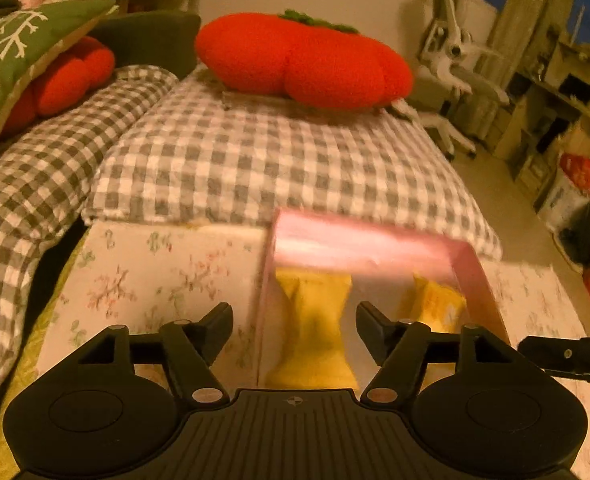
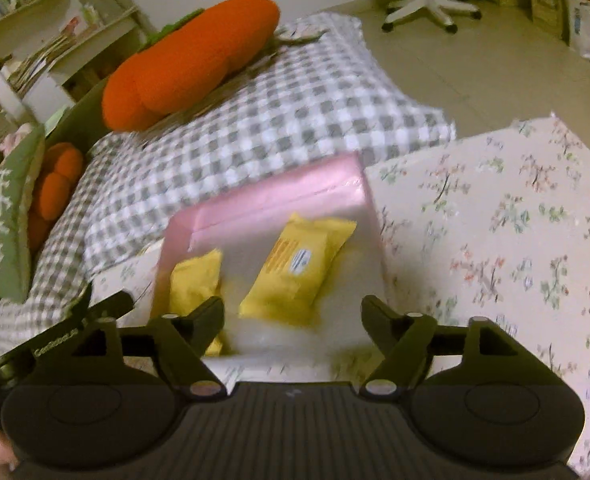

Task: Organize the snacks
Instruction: 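Carry both yellow packets into the silver box and open both grippers, then reach the left gripper to the pink stick packet and grasp it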

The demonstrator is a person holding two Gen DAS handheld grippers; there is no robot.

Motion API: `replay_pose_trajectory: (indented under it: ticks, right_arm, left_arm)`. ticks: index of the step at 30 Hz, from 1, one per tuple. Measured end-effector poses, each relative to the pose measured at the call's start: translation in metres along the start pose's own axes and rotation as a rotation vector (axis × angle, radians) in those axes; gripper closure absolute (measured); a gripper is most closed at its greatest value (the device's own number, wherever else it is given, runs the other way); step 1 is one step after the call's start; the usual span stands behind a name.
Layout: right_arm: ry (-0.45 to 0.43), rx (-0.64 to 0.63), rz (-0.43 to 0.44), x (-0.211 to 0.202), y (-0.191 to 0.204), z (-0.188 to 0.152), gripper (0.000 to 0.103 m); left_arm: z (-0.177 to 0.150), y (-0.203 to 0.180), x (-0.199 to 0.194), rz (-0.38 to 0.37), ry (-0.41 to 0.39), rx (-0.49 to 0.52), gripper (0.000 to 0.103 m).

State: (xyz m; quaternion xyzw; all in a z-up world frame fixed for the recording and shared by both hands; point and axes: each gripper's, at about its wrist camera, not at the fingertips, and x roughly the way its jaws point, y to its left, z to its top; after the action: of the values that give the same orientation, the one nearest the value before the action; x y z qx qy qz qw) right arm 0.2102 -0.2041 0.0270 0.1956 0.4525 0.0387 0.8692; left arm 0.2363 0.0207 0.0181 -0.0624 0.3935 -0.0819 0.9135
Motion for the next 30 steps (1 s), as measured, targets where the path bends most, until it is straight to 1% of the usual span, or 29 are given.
replay_pose_trajectory:
  ticks: [3, 5, 8, 11, 12, 14, 19, 23, 25, 28, 30]
  right_arm:
    - [0.062, -0.046, -0.015, -0.002, 0.006, -0.01, 0.022]
    - [0.09, -0.07, -0.028, -0.003, 0.007, -0.018, 0.018]
    - [0.112, -0.112, -0.04, -0.005, 0.006, -0.029, 0.014]
    - [0.132, -0.184, -0.046, -0.006, 0.012, -0.04, 0.013]
    - [0.138, -0.205, -0.045, -0.006, 0.016, -0.044, 0.013]
    - [0.152, -0.225, -0.035, -0.006, 0.022, -0.049, 0.013]
    - [0.175, -0.216, 0.009, -0.009, 0.037, -0.056, 0.012]
    - [0.211, -0.208, 0.033, -0.017, 0.045, -0.067, 0.01]
    - [0.222, -0.224, 0.029, -0.02, 0.048, -0.071, 0.009]
    - [0.215, -0.252, 0.003, -0.017, 0.049, -0.074, 0.007]
    - [0.23, -0.242, -0.018, -0.009, 0.047, -0.075, 0.007]
  left_arm:
    - [-0.011, -0.003, -0.01, -0.002, 0.043, 0.038, 0.034]
    - [-0.02, -0.002, -0.015, 0.011, 0.071, 0.066, 0.034]
    - [-0.034, 0.002, -0.025, 0.041, 0.111, 0.116, 0.033]
    - [-0.047, 0.01, -0.036, 0.067, 0.124, 0.149, 0.032]
    - [-0.051, 0.012, -0.039, 0.073, 0.13, 0.152, 0.03]
    - [-0.06, 0.013, -0.044, 0.073, 0.148, 0.157, 0.03]
    - [-0.076, 0.016, -0.057, 0.044, 0.173, 0.159, 0.03]
    - [-0.084, 0.028, -0.067, -0.003, 0.189, 0.088, 0.029]
    - [-0.09, 0.031, -0.068, 0.003, 0.2, 0.083, 0.029]
    - [-0.101, 0.028, -0.067, 0.021, 0.219, 0.125, 0.029]
    - [-0.109, 0.029, -0.066, 0.029, 0.238, 0.141, 0.029]
